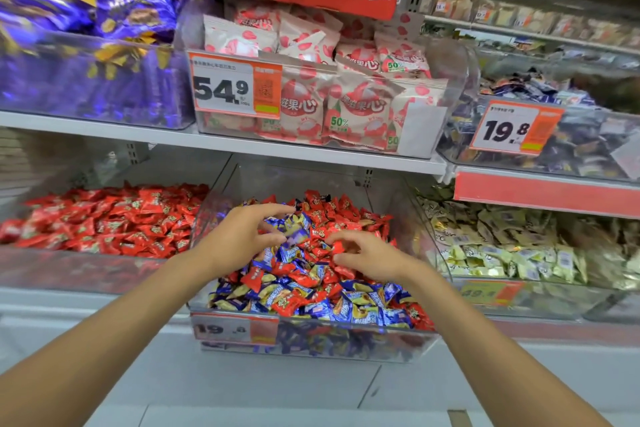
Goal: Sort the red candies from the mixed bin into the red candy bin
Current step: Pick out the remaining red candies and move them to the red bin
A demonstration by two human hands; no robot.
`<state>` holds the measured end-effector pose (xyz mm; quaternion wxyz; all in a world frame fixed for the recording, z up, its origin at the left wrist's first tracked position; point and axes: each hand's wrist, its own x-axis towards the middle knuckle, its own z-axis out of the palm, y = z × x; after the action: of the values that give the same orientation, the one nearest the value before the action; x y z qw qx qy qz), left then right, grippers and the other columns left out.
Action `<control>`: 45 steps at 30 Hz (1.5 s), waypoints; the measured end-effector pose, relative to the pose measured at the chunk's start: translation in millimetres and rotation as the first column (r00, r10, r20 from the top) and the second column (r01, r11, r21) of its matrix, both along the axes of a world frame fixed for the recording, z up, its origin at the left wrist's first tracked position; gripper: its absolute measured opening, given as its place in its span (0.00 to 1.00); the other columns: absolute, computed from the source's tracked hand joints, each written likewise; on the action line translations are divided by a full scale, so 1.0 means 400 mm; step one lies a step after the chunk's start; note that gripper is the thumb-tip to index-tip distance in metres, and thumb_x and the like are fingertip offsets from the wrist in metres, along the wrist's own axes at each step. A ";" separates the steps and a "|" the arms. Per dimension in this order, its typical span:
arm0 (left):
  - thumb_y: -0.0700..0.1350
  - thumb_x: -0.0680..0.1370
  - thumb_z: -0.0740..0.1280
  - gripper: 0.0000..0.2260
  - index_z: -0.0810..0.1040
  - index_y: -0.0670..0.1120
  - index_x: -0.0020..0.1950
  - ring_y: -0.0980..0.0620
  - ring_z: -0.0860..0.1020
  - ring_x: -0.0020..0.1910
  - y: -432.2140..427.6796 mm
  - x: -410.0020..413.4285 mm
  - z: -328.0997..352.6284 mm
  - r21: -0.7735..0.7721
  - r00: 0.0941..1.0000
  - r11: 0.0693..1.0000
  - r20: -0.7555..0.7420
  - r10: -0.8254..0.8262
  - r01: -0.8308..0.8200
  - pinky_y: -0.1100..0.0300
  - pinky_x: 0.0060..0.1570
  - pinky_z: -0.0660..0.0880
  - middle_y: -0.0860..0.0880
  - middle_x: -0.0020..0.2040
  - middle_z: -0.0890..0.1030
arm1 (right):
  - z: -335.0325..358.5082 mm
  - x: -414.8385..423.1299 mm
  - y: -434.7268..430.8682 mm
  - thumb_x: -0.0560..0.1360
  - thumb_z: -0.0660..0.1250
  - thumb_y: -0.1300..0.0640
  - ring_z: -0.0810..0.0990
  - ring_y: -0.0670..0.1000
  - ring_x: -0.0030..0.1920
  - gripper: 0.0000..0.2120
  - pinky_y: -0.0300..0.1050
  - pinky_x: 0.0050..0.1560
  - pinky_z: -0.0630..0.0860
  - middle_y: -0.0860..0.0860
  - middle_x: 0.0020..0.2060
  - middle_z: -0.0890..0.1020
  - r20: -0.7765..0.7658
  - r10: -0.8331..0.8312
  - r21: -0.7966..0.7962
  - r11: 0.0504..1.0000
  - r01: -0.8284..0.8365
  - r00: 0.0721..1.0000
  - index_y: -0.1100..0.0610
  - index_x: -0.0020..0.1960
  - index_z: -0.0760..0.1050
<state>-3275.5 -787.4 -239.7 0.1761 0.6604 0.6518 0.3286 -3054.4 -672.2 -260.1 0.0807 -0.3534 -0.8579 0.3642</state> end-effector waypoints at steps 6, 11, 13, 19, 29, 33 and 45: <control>0.56 0.70 0.72 0.22 0.76 0.54 0.63 0.57 0.73 0.58 -0.014 -0.003 -0.003 -0.173 0.973 0.981 -0.195 -0.126 0.092 0.57 0.59 0.72 0.54 0.58 0.76 | -0.035 -0.037 -0.010 0.75 0.70 0.50 0.68 0.43 0.45 0.11 0.41 0.47 0.66 0.42 0.46 0.70 0.086 0.093 0.015 0.995 -0.095 0.992 0.51 0.53 0.71; 0.56 0.71 0.72 0.17 0.79 0.57 0.58 0.58 0.69 0.58 -0.007 0.025 -0.024 -0.098 0.968 0.987 -0.204 -0.144 0.127 0.58 0.62 0.67 0.59 0.55 0.77 | 0.002 -0.032 -0.003 0.74 0.71 0.59 0.72 0.45 0.34 0.10 0.43 0.39 0.72 0.49 0.40 0.76 -0.076 0.046 0.043 0.998 -0.042 0.996 0.48 0.41 0.72; 0.57 0.71 0.72 0.17 0.79 0.58 0.59 0.58 0.69 0.58 0.003 0.046 -0.033 -0.112 0.958 0.983 -0.232 -0.168 0.145 0.57 0.62 0.67 0.58 0.56 0.77 | 0.028 -0.010 0.009 0.75 0.70 0.61 0.74 0.44 0.33 0.07 0.44 0.39 0.74 0.46 0.41 0.78 -0.158 -0.013 0.027 0.999 0.017 0.987 0.51 0.43 0.74; 0.55 0.71 0.73 0.14 0.82 0.54 0.55 0.59 0.76 0.44 0.038 0.089 -0.044 -0.203 0.918 0.960 -0.306 -0.251 0.195 0.64 0.45 0.69 0.57 0.43 0.80 | 0.081 0.068 0.017 0.77 0.67 0.59 0.77 0.46 0.36 0.06 0.40 0.43 0.74 0.46 0.58 0.76 -0.224 -0.133 0.004 0.990 0.138 0.965 0.53 0.54 0.75; 0.50 0.77 0.68 0.09 0.80 0.52 0.56 0.56 0.75 0.53 0.075 0.115 -0.042 -0.053 0.948 0.990 -0.285 -0.140 0.130 0.57 0.54 0.74 0.56 0.52 0.79 | -0.005 0.056 0.035 0.77 0.65 0.45 0.76 0.53 0.55 0.11 0.53 0.60 0.73 0.51 0.53 0.78 0.090 -0.112 0.092 0.990 0.104 0.990 0.53 0.51 0.75; 0.56 0.77 0.65 0.22 0.68 0.56 0.71 0.50 0.67 0.66 0.115 0.127 -0.062 -0.187 0.862 0.978 -0.475 -0.177 0.097 0.48 0.67 0.63 0.54 0.66 0.74 | -0.034 0.031 0.042 0.72 0.69 0.42 0.71 0.50 0.62 0.23 0.44 0.61 0.69 0.48 0.63 0.74 0.250 -0.028 0.040 0.999 0.019 0.968 0.51 0.63 0.73; 0.49 0.75 0.69 0.09 0.82 0.47 0.52 0.57 0.76 0.35 0.159 0.098 -0.009 0.041 0.993 0.998 -0.113 -0.040 0.045 0.65 0.36 0.70 0.52 0.44 0.81 | 0.045 0.067 0.052 0.77 0.66 0.52 0.75 0.49 0.36 0.07 0.44 0.39 0.71 0.52 0.39 0.79 -0.148 -0.259 -0.026 0.966 0.258 0.954 0.55 0.48 0.71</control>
<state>-3236.5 -723.8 -243.2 0.1317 0.6952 0.6391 0.3014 -3027.6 -651.5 -242.0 0.1910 -0.4345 -0.7946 0.3787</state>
